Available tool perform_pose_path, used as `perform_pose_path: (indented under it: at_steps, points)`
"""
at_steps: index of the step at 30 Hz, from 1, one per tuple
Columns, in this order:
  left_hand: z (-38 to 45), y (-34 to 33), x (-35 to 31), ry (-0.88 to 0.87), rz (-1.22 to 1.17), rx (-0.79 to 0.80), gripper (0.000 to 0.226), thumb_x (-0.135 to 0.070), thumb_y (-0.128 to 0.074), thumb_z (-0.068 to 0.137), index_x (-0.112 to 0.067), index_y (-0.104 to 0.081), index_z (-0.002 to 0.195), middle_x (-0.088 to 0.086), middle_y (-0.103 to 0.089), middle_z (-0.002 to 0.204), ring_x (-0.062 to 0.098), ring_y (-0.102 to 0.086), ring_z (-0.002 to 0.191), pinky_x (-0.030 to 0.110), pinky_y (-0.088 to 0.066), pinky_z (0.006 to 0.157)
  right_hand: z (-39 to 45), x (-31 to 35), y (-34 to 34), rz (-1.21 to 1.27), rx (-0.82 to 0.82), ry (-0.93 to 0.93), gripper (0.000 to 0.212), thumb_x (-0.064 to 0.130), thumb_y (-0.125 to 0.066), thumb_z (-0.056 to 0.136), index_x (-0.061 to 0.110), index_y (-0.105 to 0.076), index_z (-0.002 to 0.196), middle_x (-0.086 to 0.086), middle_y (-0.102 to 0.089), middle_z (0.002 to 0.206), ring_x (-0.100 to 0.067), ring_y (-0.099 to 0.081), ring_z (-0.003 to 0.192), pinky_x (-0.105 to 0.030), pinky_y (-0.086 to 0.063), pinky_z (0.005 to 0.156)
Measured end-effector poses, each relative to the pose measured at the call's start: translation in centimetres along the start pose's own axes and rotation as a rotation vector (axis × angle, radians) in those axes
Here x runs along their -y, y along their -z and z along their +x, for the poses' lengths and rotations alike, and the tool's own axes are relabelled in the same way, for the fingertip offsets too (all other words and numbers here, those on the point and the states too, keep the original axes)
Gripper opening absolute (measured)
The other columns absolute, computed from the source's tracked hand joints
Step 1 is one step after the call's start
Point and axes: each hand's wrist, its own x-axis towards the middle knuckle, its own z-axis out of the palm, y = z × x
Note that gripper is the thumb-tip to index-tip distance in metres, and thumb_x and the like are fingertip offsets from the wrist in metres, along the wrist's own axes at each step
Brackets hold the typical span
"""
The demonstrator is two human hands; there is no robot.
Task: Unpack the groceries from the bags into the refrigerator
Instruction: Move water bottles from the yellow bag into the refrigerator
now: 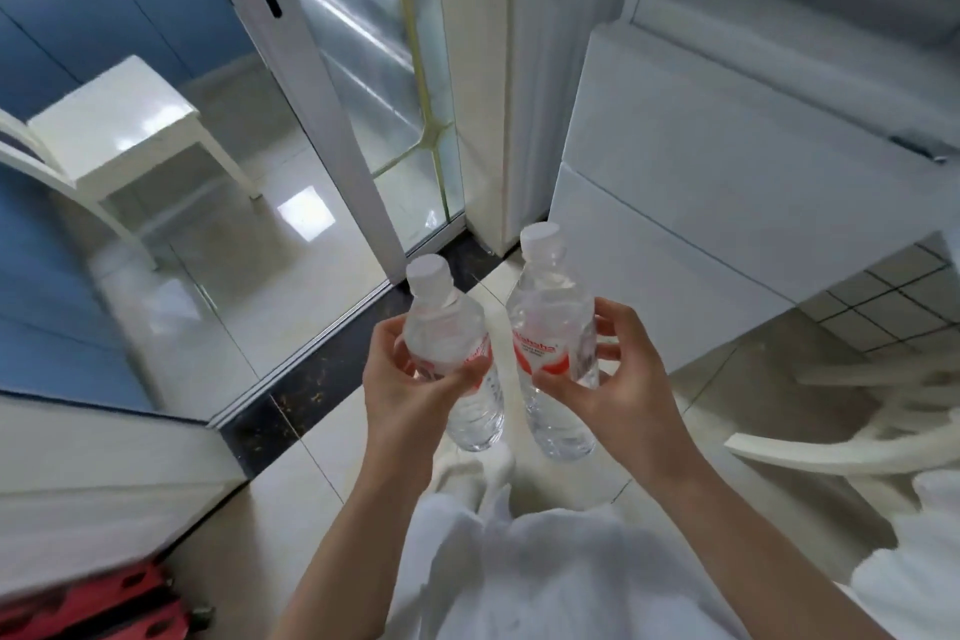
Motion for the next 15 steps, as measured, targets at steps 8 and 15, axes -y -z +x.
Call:
perform_pose_path:
  at_steps: [8, 15]
  points:
    - [12.4, -2.2, -5.6, -0.034, 0.119, 0.268, 0.065, -0.007, -0.092, 0.049, -0.023, -0.059, 0.103, 0.002, -0.071, 0.100, 0.024, -0.069, 0.097, 0.046, -0.058, 0.082, 7.6, 3.3, -2.0, 0.095, -0.247, -0.111, 0.069, 0.030, -0.087, 0.061, 0.030, -0.049, 0.119, 0.019, -0.058, 0.108, 0.010, -0.056, 0.095, -0.017, -0.048, 0.080]
    - [18.9, -7.9, -8.8, -0.115, 0.180, 0.472, 0.058, 0.005, -0.087, 0.059, -0.019, -0.057, 0.103, 0.001, -0.070, 0.093, 0.006, -0.069, 0.080, 0.016, -0.053, 0.066, 12.2, 4.9, 0.5, 0.177, -0.436, -0.136, 0.061, 0.023, -0.089, 0.062, 0.033, -0.057, 0.113, 0.017, -0.065, 0.104, -0.003, -0.061, 0.097, -0.035, -0.052, 0.089]
